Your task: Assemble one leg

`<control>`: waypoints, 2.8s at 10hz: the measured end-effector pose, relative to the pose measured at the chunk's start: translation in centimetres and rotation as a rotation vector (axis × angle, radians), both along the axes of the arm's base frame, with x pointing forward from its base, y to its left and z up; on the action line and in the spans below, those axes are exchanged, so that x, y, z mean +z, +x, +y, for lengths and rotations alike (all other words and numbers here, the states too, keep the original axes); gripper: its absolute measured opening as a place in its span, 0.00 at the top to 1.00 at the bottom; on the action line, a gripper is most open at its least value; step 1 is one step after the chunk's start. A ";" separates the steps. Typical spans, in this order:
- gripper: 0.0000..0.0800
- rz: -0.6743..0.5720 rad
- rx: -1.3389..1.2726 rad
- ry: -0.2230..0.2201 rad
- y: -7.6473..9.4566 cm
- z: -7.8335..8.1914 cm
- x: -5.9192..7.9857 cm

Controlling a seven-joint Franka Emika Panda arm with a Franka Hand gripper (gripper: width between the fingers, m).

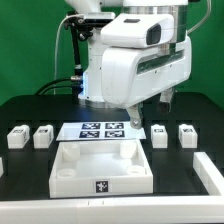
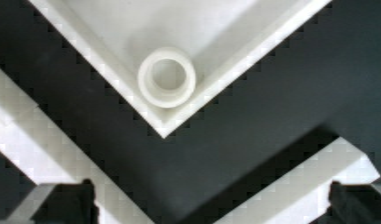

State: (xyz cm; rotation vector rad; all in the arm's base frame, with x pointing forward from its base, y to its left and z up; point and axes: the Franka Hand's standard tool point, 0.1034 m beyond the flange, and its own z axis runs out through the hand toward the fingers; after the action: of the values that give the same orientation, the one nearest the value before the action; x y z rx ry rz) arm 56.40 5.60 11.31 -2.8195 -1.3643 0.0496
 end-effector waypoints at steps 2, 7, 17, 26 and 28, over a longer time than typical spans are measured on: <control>0.19 0.001 0.000 0.000 0.0 0.0 -0.1; 0.19 0.002 0.000 0.000 0.0 0.0 -0.1; 0.19 0.000 0.258 0.003 -6.7 -1.0 -1.4; 0.19 0.024 0.802 0.072 -12.7 -8.2 -9.2; 0.19 0.028 0.792 0.075 -12.4 -8.2 -9.6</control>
Offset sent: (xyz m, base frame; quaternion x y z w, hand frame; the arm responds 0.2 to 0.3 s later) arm 0.0000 0.0000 0.0000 0.0000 0.0000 0.0000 1.0000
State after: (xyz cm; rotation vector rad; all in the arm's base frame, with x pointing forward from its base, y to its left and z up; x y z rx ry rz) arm 43.99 -2.60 1.70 -2.0307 -2.2994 0.0386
